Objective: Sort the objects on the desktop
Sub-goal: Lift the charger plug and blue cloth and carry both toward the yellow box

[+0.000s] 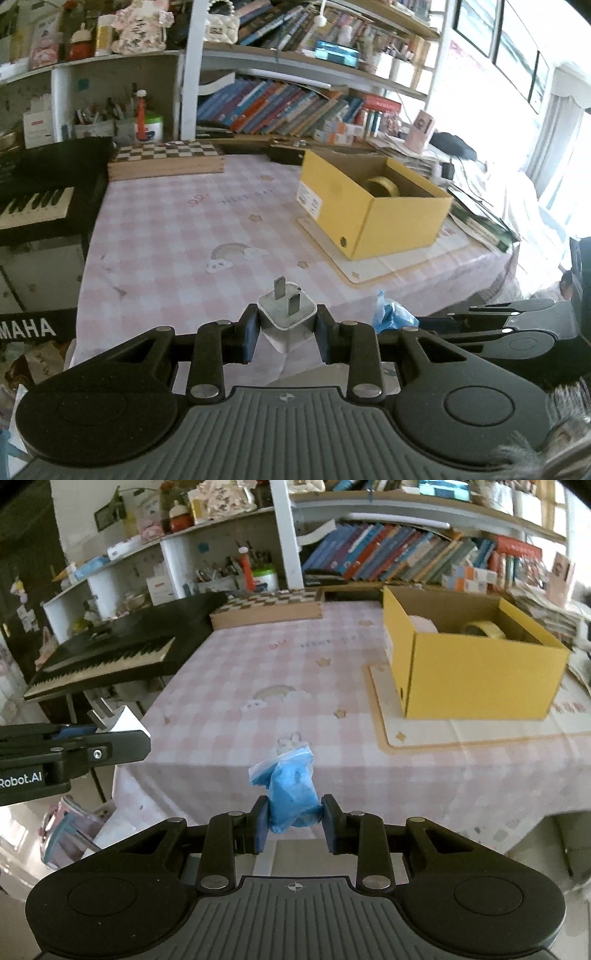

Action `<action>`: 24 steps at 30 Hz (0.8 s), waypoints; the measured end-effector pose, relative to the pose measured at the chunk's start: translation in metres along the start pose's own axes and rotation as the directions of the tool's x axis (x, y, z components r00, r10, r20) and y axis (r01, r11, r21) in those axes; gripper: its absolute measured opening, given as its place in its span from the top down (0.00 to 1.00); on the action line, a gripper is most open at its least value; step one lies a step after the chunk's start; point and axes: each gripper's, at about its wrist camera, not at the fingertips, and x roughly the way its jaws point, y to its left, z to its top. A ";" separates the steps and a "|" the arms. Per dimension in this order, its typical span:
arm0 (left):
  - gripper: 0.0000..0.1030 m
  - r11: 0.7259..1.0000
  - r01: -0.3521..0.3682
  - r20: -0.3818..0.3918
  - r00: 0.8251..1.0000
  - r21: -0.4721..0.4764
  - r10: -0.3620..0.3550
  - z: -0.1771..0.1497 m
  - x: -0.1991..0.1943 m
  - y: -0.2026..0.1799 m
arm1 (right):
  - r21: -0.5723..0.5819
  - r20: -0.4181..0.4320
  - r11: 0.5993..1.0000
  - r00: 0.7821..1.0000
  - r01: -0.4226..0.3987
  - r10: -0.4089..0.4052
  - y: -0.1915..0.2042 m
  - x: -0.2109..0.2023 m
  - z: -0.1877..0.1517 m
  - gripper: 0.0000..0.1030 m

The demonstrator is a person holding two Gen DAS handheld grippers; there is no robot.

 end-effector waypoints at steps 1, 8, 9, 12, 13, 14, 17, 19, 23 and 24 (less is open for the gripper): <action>0.72 1.000 0.006 -0.001 1.000 0.007 -0.006 -0.001 -0.001 -0.002 | 0.004 -0.001 1.000 1.000 0.003 -0.003 -0.001 -0.002 -0.002 0.71; 0.72 0.998 0.054 -0.031 0.998 0.025 -0.053 -0.011 -0.001 -0.013 | 0.006 -0.017 1.000 0.999 0.029 -0.029 -0.002 -0.015 -0.015 0.71; 0.72 0.998 0.063 -0.038 0.997 0.030 -0.062 -0.012 0.000 -0.015 | 0.009 -0.020 0.999 0.999 0.034 -0.034 -0.004 -0.016 -0.018 0.71; 0.72 0.995 0.085 -0.052 0.995 0.046 -0.083 -0.014 0.003 -0.022 | 0.028 -0.028 0.998 0.998 0.051 -0.050 -0.009 -0.020 -0.025 0.71; 0.72 0.994 0.093 -0.056 0.994 0.052 -0.090 -0.015 0.004 -0.024 | 0.037 -0.029 0.998 0.998 0.056 -0.055 -0.011 -0.021 -0.027 0.71; 0.72 0.993 0.100 -0.060 0.994 0.059 -0.096 -0.015 0.005 -0.027 | 0.047 -0.028 0.997 0.998 0.062 -0.061 -0.014 -0.023 -0.029 0.71; 0.72 0.989 0.121 -0.070 0.991 0.082 -0.116 -0.014 0.009 -0.034 | 0.075 -0.025 0.994 0.997 0.078 -0.077 -0.021 -0.027 -0.033 0.71; 0.72 0.986 0.136 -0.079 0.989 0.097 -0.129 -0.014 0.013 -0.040 | 0.093 -0.025 0.992 0.996 0.087 -0.085 -0.027 -0.028 -0.036 0.71; 0.72 0.980 0.162 -0.089 0.984 0.117 -0.152 -0.011 0.019 -0.050 | 0.117 -0.026 0.988 0.994 0.104 -0.102 -0.037 -0.032 -0.038 0.71; 0.72 0.978 0.169 -0.090 0.983 0.121 -0.159 -0.010 0.021 -0.053 | 0.121 -0.026 0.987 0.994 0.109 -0.107 -0.039 -0.033 -0.039 0.71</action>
